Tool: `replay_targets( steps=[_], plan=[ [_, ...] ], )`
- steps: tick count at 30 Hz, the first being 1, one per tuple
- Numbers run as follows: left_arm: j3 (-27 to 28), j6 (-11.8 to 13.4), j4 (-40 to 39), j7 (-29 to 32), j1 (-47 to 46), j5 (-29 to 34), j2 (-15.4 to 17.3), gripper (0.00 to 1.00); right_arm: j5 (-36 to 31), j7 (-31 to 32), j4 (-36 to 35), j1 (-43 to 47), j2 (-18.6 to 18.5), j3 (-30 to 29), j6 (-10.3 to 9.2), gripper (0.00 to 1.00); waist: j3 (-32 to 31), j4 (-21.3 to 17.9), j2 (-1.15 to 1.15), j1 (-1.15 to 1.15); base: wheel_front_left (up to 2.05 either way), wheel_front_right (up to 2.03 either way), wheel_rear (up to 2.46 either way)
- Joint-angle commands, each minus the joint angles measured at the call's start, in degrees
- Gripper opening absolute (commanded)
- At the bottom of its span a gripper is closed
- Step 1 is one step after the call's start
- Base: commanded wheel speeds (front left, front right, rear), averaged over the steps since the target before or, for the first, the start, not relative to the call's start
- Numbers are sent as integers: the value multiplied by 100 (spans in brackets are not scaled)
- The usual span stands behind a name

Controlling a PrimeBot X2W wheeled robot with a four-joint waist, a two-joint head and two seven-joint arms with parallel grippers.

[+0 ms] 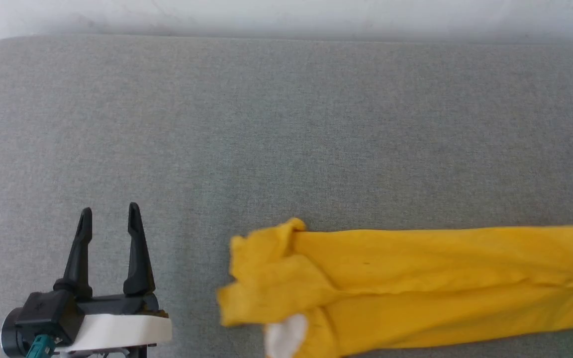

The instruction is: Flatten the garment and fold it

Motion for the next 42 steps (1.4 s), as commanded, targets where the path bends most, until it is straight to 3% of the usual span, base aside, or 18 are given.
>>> replay_targets(
  steps=[1, 7, 11, 20, 27, 42],
  plan=[
    [48, -55, 31, -28, 98, 38, -48, 100, -83, -92, 30, -147, -71, -184, -6, 0, 11, -15, 1, 0, 0, 0, 0],
    [56, -205, 128, -28, 83, 71, -123, 100, -429, -101, 329, -201, -347, -819, -6, 0, 35, -26, 1, 0, 0, 0, 0],
    [55, -269, 211, -28, 96, 74, -154, 100, -346, 26, 241, -136, -324, -699, -6, 0, 10, -51, 1, 0, 0, 0, 0],
    [-1, -385, 355, -28, 58, 34, -206, 100, 273, 673, -931, 116, -80, 751, -6, 0, -99, -81, 1, 0, 0, 0, 0],
    [-27, -461, 439, -28, 29, -30, -254, 100, 326, 984, -1616, -142, 28, 1993, -6, 0, -116, 16, 1, 0, 0, 0, 0],
    [2, -603, 539, -28, -150, -56, -485, 100, 195, 1195, -1546, -1205, 578, 4013, -6, 0, 141, 343, 1, 0, 0, 0, 0]
  ],
)
